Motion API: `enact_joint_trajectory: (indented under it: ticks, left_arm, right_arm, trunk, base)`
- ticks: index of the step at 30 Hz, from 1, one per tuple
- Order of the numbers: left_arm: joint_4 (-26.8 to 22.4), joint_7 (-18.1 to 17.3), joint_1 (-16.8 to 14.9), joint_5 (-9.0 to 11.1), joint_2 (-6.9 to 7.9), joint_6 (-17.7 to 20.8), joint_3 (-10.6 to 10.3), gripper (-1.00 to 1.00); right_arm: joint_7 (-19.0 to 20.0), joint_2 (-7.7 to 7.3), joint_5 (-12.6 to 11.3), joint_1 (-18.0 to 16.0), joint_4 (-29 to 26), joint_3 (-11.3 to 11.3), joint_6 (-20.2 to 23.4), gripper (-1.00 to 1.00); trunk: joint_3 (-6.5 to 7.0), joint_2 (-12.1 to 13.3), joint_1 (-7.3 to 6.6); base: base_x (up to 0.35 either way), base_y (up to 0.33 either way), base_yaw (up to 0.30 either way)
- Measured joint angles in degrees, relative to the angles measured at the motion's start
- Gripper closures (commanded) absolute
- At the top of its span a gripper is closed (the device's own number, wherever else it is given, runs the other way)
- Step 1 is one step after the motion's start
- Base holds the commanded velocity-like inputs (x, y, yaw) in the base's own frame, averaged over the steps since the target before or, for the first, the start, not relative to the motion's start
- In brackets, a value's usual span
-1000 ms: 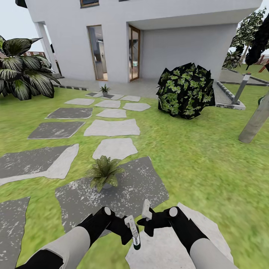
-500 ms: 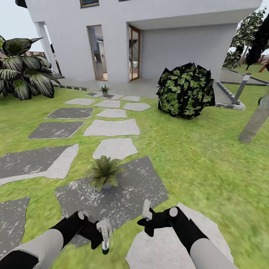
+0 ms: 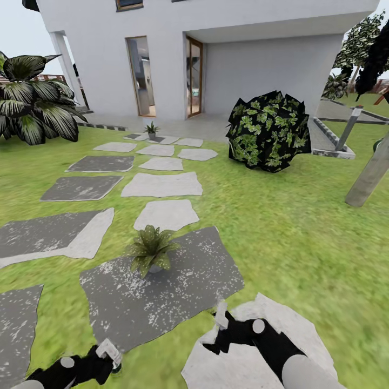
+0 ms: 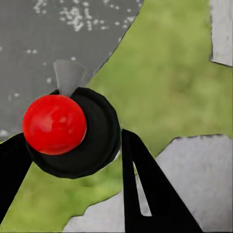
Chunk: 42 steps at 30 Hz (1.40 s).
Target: Pick up the pesticide atomizer in the garden and spray insectifuge to fully cover both potted plants in the garden.
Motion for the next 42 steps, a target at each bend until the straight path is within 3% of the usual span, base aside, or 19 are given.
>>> enact_joint_trajectory:
  ticks: [2, 4, 6, 8, 12, 14, 17, 19, 24, 31, 37, 42]
  left_arm:
    - [0.49, 8.92, 2.96, 9.57, -0.26, -5.57, -0.03, 1.00]
    - [0.59, 14.50, 5.14, 16.17, -0.40, -8.92, 0.41, 1.00]
    - [0.68, 17.85, 6.74, 21.14, -0.44, -13.42, 0.44, 1.00]
    - [1.68, 21.10, 8.27, 25.89, -0.71, -17.01, 0.39, 1.00]
    - [2.88, 23.03, 9.54, 33.20, -0.95, -18.53, 0.46, 1.00]
    - [3.02, 23.25, 10.90, 37.85, -1.11, -20.95, 0.44, 1.00]
    - [3.17, 23.31, 11.40, 39.57, -1.61, -23.44, 0.22, 1.00]
    - [3.51, 23.31, 11.52, 39.86, -2.25, -23.94, 0.14, 1.00]
    - [4.07, 23.33, 11.57, 40.19, -3.00, -24.18, 0.31, 1.00]
    - [4.08, 23.33, 11.57, 40.21, -3.01, -24.18, 0.33, 1.00]
    - [4.08, 23.33, 11.57, 40.21, -3.01, -24.19, 0.33, 1.00]
    - [4.08, 23.33, 11.57, 40.21, -3.01, -24.19, 0.33, 1.00]
  right_arm:
    - [-11.32, -1.44, -4.14, 0.09, 9.82, -0.20, -6.35, -1.00]
    - [-19.58, -2.75, -8.53, 0.20, 16.02, -0.47, -12.42, -1.00]
    - [-25.29, -4.23, -12.12, 1.57, 18.86, -0.49, -19.23, -1.00]
    - [-31.31, -6.35, -16.83, 5.26, 19.79, -0.50, -24.09, -1.00]
    - [-41.12, -7.18, -26.20, 10.37, 20.11, -0.56, -32.84, -1.00]
    - [-46.37, -7.15, -31.36, 12.79, 20.16, -0.56, -37.61, -1.00]
    - [-50.09, -6.78, -35.09, 13.85, 20.16, -0.42, -40.02, -1.00]
    - [-50.83, -6.24, -35.84, 14.02, 20.21, -0.26, -40.44, -1.00]
    - [-51.23, -4.20, -36.25, 14.13, 20.25, -0.32, -40.39, -1.00]
    - [-51.01, -4.66, -36.02, 14.16, 20.23, -0.24, -40.37, -1.00]
    - [-50.91, -3.22, -35.94, 14.18, 21.81, -0.09, -40.22, -1.00]
    - [-50.92, -3.05, -35.89, 14.25, 21.99, -0.20, -40.19, -1.00]
  trunk:
    - [-0.01, 0.00, 0.00]
    - [0.00, 0.00, 0.00]
    - [0.00, 0.00, 0.00]
    - [-0.01, 0.00, 0.00]
    - [0.00, 0.00, 0.00]
    - [0.00, 0.00, 0.00]
    - [0.00, 0.00, 0.00]
    - [0.00, 0.00, 0.00]
    - [0.01, 0.00, 0.00]
    - [0.01, 0.00, 0.00]
    - [0.01, 0.00, 0.00]
    - [0.01, 0.00, 0.00]
  base:
    - [0.000, 0.000, 0.000]
    - [0.000, 0.000, 0.000]
    - [0.000, 0.000, 0.000]
    - [0.000, 0.000, 0.000]
    - [0.000, 0.000, 0.000]
    - [0.000, 0.000, 0.000]
    - [0.000, 0.000, 0.000]
    - [0.000, 0.000, 0.000]
    - [0.000, 0.000, 0.000]
    - [0.000, 0.000, 0.000]
    - [0.000, 0.000, 0.000]
    - [0.000, 0.000, 0.000]
